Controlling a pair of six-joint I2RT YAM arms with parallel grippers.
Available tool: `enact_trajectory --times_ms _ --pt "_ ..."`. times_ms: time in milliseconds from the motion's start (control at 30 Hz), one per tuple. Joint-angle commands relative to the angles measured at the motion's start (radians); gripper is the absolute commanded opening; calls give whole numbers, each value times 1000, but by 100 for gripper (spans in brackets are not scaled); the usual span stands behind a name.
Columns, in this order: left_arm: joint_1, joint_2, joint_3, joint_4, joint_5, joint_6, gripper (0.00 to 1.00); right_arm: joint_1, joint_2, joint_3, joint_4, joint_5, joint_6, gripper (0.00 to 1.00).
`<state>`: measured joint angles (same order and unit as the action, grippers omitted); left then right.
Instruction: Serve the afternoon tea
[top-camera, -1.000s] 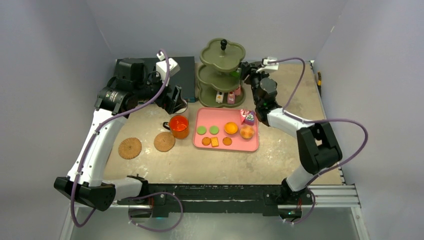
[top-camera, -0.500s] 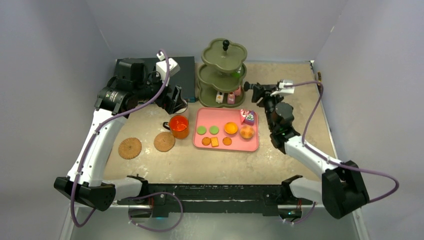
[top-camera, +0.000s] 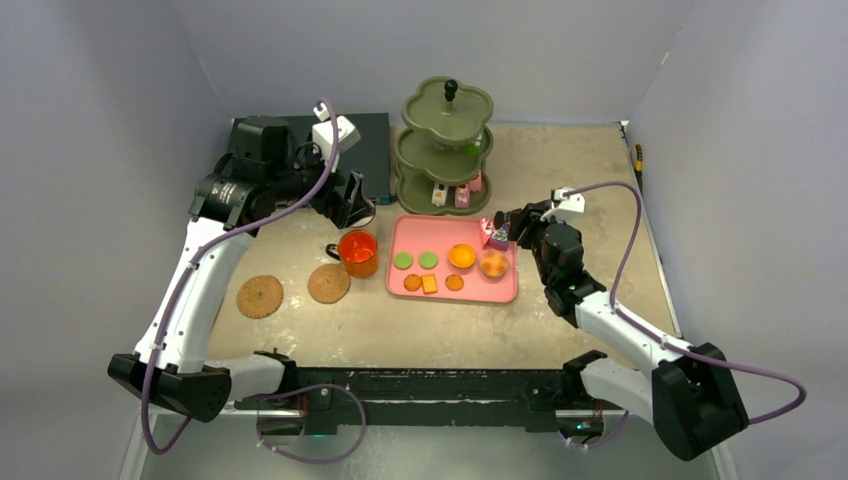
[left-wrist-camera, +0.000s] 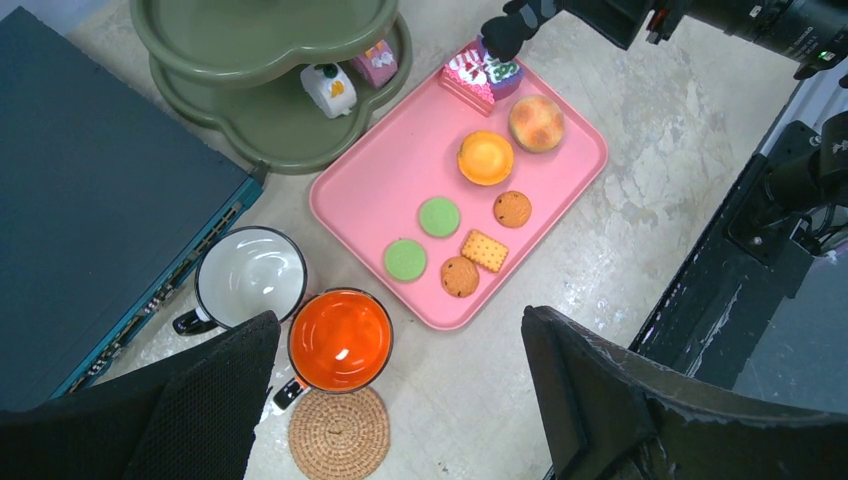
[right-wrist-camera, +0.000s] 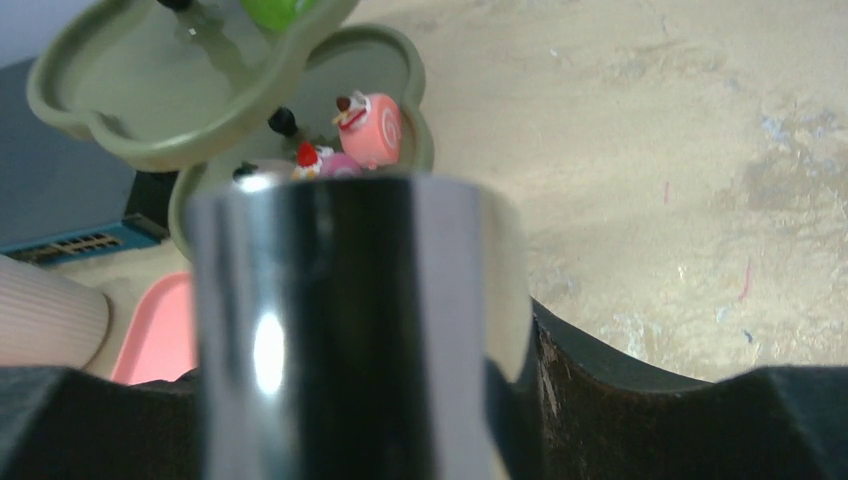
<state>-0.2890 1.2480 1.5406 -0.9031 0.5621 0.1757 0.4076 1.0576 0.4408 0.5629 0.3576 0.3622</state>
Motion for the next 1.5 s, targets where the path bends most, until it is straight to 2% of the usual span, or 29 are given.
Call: enact_trajectory --times_ms 0,600,767,967,1033,1267,1467 --pt "5 -21 1 30 22 2 91 15 -25 16 -72 40 36 55" --pt "5 -16 3 35 25 -2 91 84 32 0 -76 59 55 55" --pt "5 -16 1 33 24 -1 91 88 44 4 -96 88 53 49" --pt "5 -18 2 33 25 -2 91 90 -3 20 -116 113 33 29" --pt "4 -18 3 33 25 -3 91 89 -34 43 -138 118 13 25" --pt "5 -18 6 33 28 -6 91 89 -113 164 -221 84 -33 24" --pt "4 -18 12 30 29 -6 91 90 -72 262 -160 -8 -63 24"
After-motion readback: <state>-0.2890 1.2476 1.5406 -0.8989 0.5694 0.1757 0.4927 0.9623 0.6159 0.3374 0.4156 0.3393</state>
